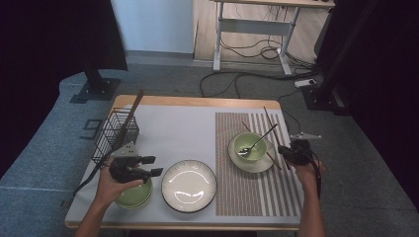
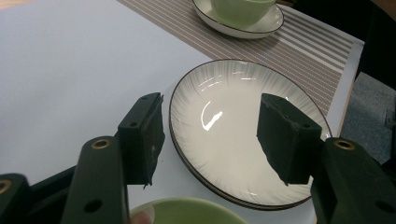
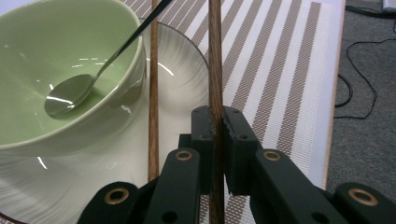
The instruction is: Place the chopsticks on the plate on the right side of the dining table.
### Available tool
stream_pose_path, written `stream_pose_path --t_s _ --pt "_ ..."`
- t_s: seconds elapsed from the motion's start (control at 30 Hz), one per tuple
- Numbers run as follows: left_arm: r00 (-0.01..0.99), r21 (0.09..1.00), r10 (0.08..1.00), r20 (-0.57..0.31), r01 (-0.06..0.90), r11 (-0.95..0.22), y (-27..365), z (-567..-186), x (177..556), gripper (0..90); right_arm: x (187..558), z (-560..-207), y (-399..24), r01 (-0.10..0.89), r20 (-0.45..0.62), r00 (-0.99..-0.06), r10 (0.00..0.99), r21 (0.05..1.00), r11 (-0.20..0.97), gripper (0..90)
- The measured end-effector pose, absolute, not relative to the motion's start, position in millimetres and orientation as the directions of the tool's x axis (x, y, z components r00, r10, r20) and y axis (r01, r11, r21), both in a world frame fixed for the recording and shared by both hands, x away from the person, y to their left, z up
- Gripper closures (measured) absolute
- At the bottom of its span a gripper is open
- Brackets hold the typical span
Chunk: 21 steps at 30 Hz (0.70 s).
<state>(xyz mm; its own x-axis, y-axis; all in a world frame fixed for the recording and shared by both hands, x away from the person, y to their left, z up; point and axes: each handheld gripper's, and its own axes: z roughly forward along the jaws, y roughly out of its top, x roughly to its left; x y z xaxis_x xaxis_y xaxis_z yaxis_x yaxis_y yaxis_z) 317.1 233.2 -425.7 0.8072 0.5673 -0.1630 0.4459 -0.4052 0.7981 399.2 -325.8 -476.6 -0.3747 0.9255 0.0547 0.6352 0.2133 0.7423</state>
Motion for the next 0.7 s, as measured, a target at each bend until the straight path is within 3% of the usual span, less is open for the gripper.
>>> stream_pose_path --t_s 0.7 --pt "0.806 0.801 0.573 -0.147 0.437 -0.410 234 -429 318 41.4 407 -488 -306 0.655 0.057 -0.413 0.909 0.712 0.253 84.4"
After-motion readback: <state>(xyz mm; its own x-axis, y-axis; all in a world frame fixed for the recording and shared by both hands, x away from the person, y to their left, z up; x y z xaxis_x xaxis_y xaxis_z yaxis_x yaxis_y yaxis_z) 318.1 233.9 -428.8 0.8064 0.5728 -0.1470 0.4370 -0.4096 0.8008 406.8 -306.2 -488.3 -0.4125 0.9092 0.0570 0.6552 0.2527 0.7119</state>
